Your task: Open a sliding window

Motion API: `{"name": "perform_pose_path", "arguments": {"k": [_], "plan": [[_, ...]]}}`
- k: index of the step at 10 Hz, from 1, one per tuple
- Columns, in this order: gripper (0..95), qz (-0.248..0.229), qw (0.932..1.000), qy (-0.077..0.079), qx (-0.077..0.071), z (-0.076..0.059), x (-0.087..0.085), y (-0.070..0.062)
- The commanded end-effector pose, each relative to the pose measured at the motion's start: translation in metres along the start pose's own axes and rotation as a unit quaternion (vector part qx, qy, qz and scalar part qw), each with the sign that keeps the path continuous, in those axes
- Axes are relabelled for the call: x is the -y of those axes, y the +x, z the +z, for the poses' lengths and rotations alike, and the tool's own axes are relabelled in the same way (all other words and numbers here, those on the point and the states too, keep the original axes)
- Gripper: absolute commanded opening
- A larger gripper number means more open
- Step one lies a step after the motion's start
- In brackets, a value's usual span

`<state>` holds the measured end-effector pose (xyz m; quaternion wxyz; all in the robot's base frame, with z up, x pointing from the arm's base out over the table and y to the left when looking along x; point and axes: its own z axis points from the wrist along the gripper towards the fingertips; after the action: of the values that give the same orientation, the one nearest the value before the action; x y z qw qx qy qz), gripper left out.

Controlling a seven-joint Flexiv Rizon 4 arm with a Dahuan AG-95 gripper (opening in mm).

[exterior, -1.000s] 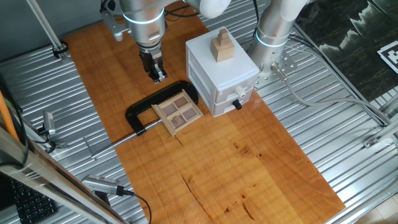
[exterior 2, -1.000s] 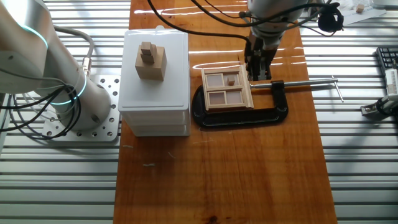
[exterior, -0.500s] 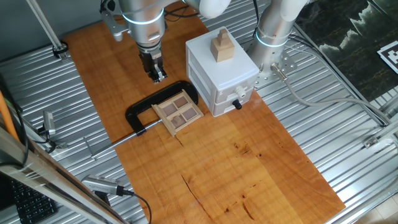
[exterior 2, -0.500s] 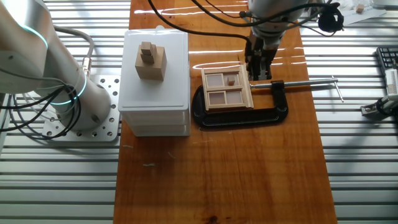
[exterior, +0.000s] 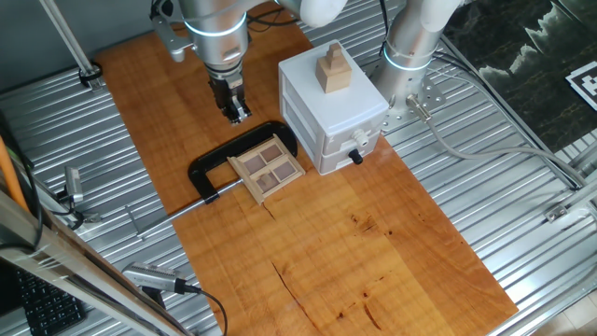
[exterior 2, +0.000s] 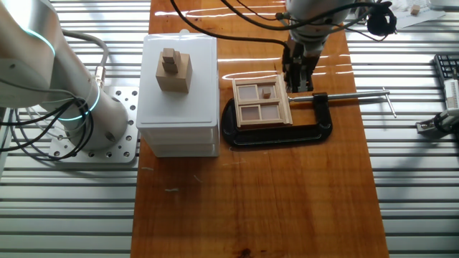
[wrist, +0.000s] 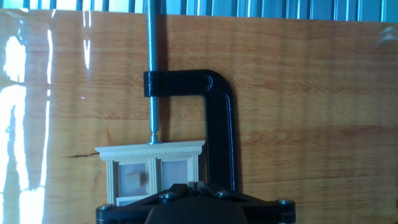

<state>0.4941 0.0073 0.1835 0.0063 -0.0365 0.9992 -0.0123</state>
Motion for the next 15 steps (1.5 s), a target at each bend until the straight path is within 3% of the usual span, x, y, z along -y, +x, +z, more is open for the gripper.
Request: {"name": "perform_pose_path", "arguments": {"k": [1, 6, 9, 12, 15], "plan": [[0.0, -0.004, 1.0000, -0.004, 0.000, -0.001, 0.000, 0.002], [0.0, -0.006, 1.0000, -0.004, -0.003, -0.003, -0.003, 0.005], [0.0, 0.005, 1.0000, -0.004, 0.000, 0.029, -0.020, 0.025], [0.0, 0.003, 1.0000, -0.005, -0.002, 0.035, -0.020, 0.024], [0.0, -0.001, 1.0000, -0.004, -0.001, 0.055, -0.014, 0.028]]}}
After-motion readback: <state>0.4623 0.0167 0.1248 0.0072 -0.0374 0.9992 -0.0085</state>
